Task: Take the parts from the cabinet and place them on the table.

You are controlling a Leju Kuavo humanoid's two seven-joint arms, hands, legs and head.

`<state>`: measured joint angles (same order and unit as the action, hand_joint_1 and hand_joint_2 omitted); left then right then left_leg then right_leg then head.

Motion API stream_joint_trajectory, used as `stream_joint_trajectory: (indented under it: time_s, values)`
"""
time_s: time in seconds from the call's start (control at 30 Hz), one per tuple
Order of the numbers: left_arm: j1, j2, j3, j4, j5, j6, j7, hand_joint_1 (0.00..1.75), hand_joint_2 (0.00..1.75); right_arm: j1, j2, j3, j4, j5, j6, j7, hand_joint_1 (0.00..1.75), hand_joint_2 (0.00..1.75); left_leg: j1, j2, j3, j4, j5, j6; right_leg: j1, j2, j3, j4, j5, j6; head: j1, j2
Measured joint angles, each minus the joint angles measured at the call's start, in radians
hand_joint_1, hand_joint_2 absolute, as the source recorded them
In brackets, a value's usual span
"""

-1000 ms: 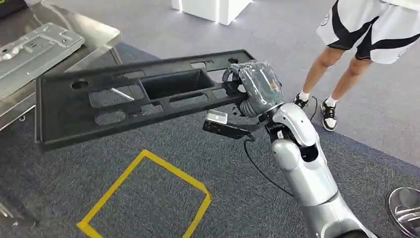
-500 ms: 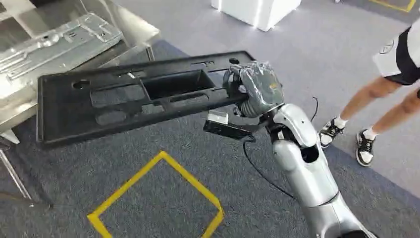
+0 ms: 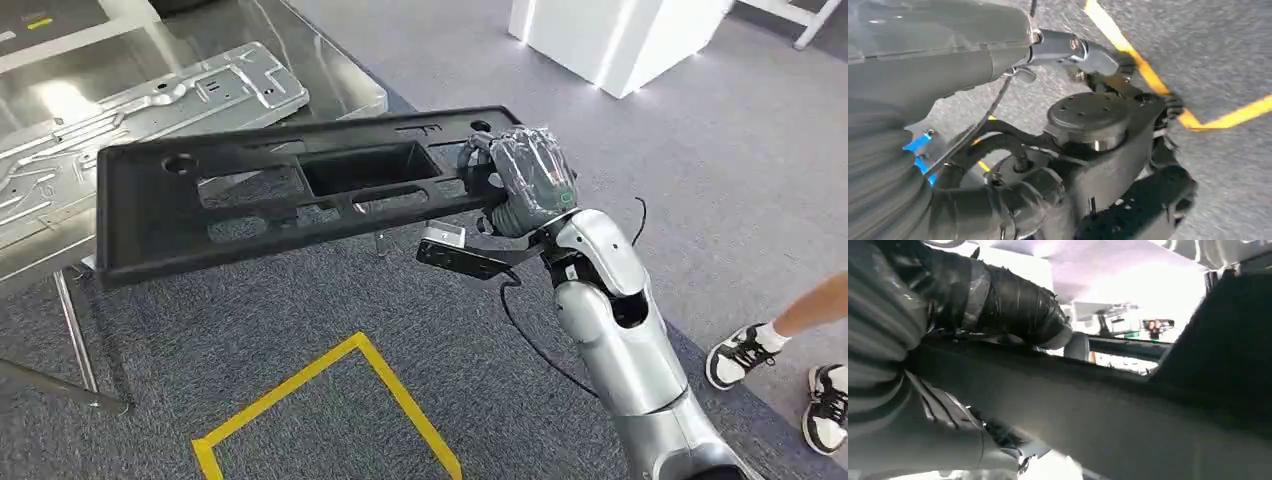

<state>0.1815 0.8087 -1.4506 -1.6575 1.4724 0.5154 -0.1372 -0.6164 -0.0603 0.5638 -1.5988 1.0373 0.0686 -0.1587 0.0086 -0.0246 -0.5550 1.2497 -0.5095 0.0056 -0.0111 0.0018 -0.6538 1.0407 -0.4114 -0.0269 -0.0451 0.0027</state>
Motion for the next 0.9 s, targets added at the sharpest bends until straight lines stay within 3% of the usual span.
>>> stream_joint_trajectory:
  time_s: [0.03,0.07,0.13,0.17,0.2,0.23,0.27,0.3,0.33,0.37,0.4,0.43,0.47,0.5,0.53,0.57,0.6,0.63,0.67,0.7,0.73,0.77,0.8,0.83,0.87,0.9]
  values:
    - [-0.006,0.000,-0.006,0.000,0.005,-0.001,-0.006,0.00,1.75,0.000,0.000,0.000,0.001,0.000,0.001,0.000,1.75,1.75,0.001,0.012,-0.050,0.048,-0.038,-0.005,0.002,-0.010,0.024,-0.007,-0.016,-0.002,0.000,0.000]
    - [-0.011,0.000,-0.014,0.000,0.009,-0.002,-0.011,0.00,1.75,0.000,0.000,0.001,0.003,0.000,0.002,0.000,1.75,1.75,0.001,0.016,-0.088,0.066,-0.100,-0.008,0.004,-0.020,0.050,-0.013,-0.033,-0.004,0.000,0.000]
    - [-0.018,0.000,-0.029,0.000,0.016,-0.005,-0.017,0.00,1.75,0.000,0.000,0.003,0.007,0.001,0.003,0.000,1.75,1.75,0.001,0.018,-0.133,0.037,-0.211,-0.006,0.009,-0.037,0.108,-0.023,-0.071,-0.004,0.000,0.000]
    - [-0.020,0.000,-0.037,0.000,0.020,-0.005,-0.021,0.00,1.75,0.000,0.001,0.003,0.010,0.000,0.003,0.000,1.75,1.75,0.001,0.019,-0.144,-0.006,-0.220,0.000,0.012,-0.047,0.140,-0.028,-0.092,-0.005,-0.001,0.000]
    - [-0.025,0.000,-0.046,0.000,0.025,-0.007,-0.023,0.00,1.75,-0.001,0.003,0.003,0.011,0.000,0.003,0.000,1.75,1.75,-0.002,0.023,-0.150,-0.065,-0.180,0.011,0.018,-0.057,0.172,-0.031,-0.114,-0.005,0.000,0.000]
    - [-0.026,0.001,-0.054,0.000,0.027,-0.008,-0.025,0.00,1.75,-0.001,0.003,0.003,0.013,0.000,0.004,0.000,1.75,1.75,-0.009,0.046,-0.155,-0.135,-0.060,0.031,0.021,-0.068,0.193,-0.036,-0.136,-0.006,0.000,0.000]
    - [-0.027,0.010,-0.065,0.000,0.032,-0.008,-0.029,0.00,1.75,-0.001,0.002,0.004,0.021,0.000,0.005,0.000,1.75,1.75,-0.021,0.081,-0.162,-0.192,0.114,0.050,0.022,-0.075,0.209,-0.035,-0.154,-0.005,0.002,0.000]
    - [-0.033,0.009,-0.075,0.000,0.037,-0.012,-0.031,0.00,1.75,-0.001,0.005,0.007,0.025,0.000,0.006,-0.001,1.75,1.75,-0.030,0.084,-0.160,-0.215,0.172,0.050,0.027,-0.075,0.229,-0.034,-0.175,0.003,0.000,0.000]
    - [-0.038,0.011,-0.081,0.002,0.038,-0.015,-0.036,0.00,1.75,-0.001,0.007,0.008,0.025,0.000,0.006,-0.001,1.75,1.75,-0.037,0.078,-0.146,-0.205,0.149,0.045,0.023,-0.087,0.237,-0.044,-0.188,0.011,0.005,0.000]
    - [-0.044,0.013,-0.084,0.002,0.042,-0.016,-0.040,0.00,1.75,-0.004,0.009,0.009,0.025,0.001,0.006,-0.001,1.75,1.75,-0.037,0.058,-0.137,-0.214,0.141,0.051,0.018,-0.093,0.259,-0.033,-0.185,0.017,0.004,0.000]
    - [-0.049,0.015,-0.093,0.003,0.046,-0.016,-0.042,0.00,1.75,-0.010,0.013,0.010,0.026,0.002,0.006,-0.001,1.75,1.75,-0.039,0.047,-0.121,-0.219,0.129,0.055,0.016,-0.094,0.248,-0.004,-0.164,0.026,0.004,0.000]
    - [-0.055,0.016,-0.097,0.003,0.047,-0.016,-0.043,0.00,1.75,-0.012,0.014,0.010,0.026,0.001,0.005,0.000,1.75,1.75,-0.032,0.033,-0.101,-0.232,0.127,0.060,0.009,-0.073,0.204,0.067,-0.136,0.030,0.004,0.000]
    - [-0.058,0.016,-0.099,0.005,0.048,-0.016,-0.046,0.00,1.75,-0.014,0.014,0.010,0.026,0.000,0.005,-0.001,1.75,1.75,-0.031,0.027,-0.083,-0.237,0.117,0.066,0.008,-0.031,0.154,0.154,-0.094,0.033,0.004,0.000]
    - [-0.063,0.017,-0.102,0.006,0.049,-0.018,-0.046,0.00,1.75,-0.016,0.014,0.011,0.027,0.000,0.005,-0.001,1.75,1.75,-0.030,0.016,-0.066,-0.243,0.105,0.070,0.005,-0.010,0.099,0.225,-0.087,0.035,0.004,0.000]
    - [-0.068,0.017,-0.105,0.008,0.049,-0.019,-0.045,0.00,1.75,-0.015,0.014,0.011,0.029,0.000,0.005,-0.001,1.75,1.75,-0.027,0.003,-0.045,-0.247,0.089,0.070,0.003,-0.003,0.045,0.279,-0.119,0.036,0.005,0.000]
    - [-0.070,0.016,-0.108,0.009,0.046,-0.024,-0.045,0.00,1.75,-0.015,0.014,0.012,0.034,0.000,0.005,0.000,1.75,1.75,-0.024,-0.013,-0.025,-0.247,0.072,0.069,0.000,-0.002,0.003,0.299,-0.179,0.041,0.005,0.000]
    - [-0.074,0.016,-0.110,0.010,0.043,-0.029,-0.045,0.00,1.75,-0.015,0.014,0.014,0.039,0.001,0.006,0.000,1.75,1.75,-0.022,-0.028,-0.002,-0.247,0.054,0.067,-0.002,-0.002,-0.030,0.295,-0.245,0.047,0.005,0.000]
    - [-0.076,0.015,-0.114,0.011,0.040,-0.034,-0.041,0.00,1.75,-0.015,0.014,0.017,0.043,0.001,0.006,-0.001,1.75,1.75,-0.019,-0.042,0.022,-0.247,0.035,0.064,-0.002,-0.002,-0.054,0.278,-0.292,0.048,0.005,0.000]
    - [-0.077,0.014,-0.116,0.013,0.035,-0.040,-0.039,0.00,1.75,-0.015,0.014,0.020,0.045,0.001,0.006,-0.001,1.75,1.75,-0.017,-0.058,0.048,-0.247,0.016,0.062,-0.003,-0.001,-0.072,0.246,-0.309,0.051,0.005,0.000]
    - [-0.077,0.013,-0.117,0.016,0.033,-0.044,-0.038,0.00,1.75,-0.016,0.014,0.023,0.048,0.001,0.006,-0.001,1.75,1.75,-0.012,-0.070,0.074,-0.247,-0.004,0.058,-0.003,0.001,-0.083,0.197,-0.284,0.052,0.005,0.000]
    - [-0.078,0.013,-0.118,0.020,0.032,-0.048,-0.037,0.00,1.75,-0.016,0.014,0.023,0.052,0.001,0.006,-0.001,1.75,1.75,-0.008,-0.084,0.103,-0.247,-0.030,0.051,-0.004,0.013,-0.088,0.123,-0.183,0.054,0.005,0.000]
    - [-0.076,0.014,-0.120,0.024,0.031,-0.050,-0.036,0.00,1.75,-0.014,0.012,0.025,0.061,0.001,0.008,-0.001,1.75,1.75,-0.007,-0.094,0.111,-0.248,-0.050,0.046,-0.007,0.049,-0.089,0.042,-0.002,0.057,0.007,0.000]
    - [-0.084,0.013,-0.122,0.028,0.029,-0.052,-0.034,0.00,1.75,-0.016,0.010,0.027,0.069,0.000,0.007,-0.002,1.75,1.75,-0.005,-0.115,0.130,-0.233,-0.072,0.039,-0.006,0.061,-0.102,0.016,0.073,0.050,0.005,0.000]
    - [-0.085,0.013,-0.122,0.029,0.028,-0.053,-0.034,0.00,1.75,-0.015,0.014,0.030,0.069,0.000,0.009,-0.002,1.75,1.75,-0.005,-0.126,0.125,-0.242,-0.090,0.030,0.002,0.055,-0.087,0.030,0.061,0.039,0.005,0.000]
    - [-0.083,0.013,-0.122,0.030,0.026,-0.054,-0.033,0.00,1.75,-0.017,0.016,0.031,0.068,0.000,0.009,-0.001,1.75,1.75,-0.001,-0.131,0.153,-0.245,-0.085,0.023,0.005,0.042,-0.078,0.024,0.051,0.027,0.006,0.000]
    - [-0.081,0.014,-0.123,0.031,0.026,-0.057,-0.033,0.00,1.75,-0.023,0.019,0.032,0.068,0.001,0.008,-0.001,1.75,1.75,0.001,-0.127,0.145,-0.236,-0.062,0.021,0.006,0.027,-0.065,0.016,0.041,0.013,0.006,0.000]
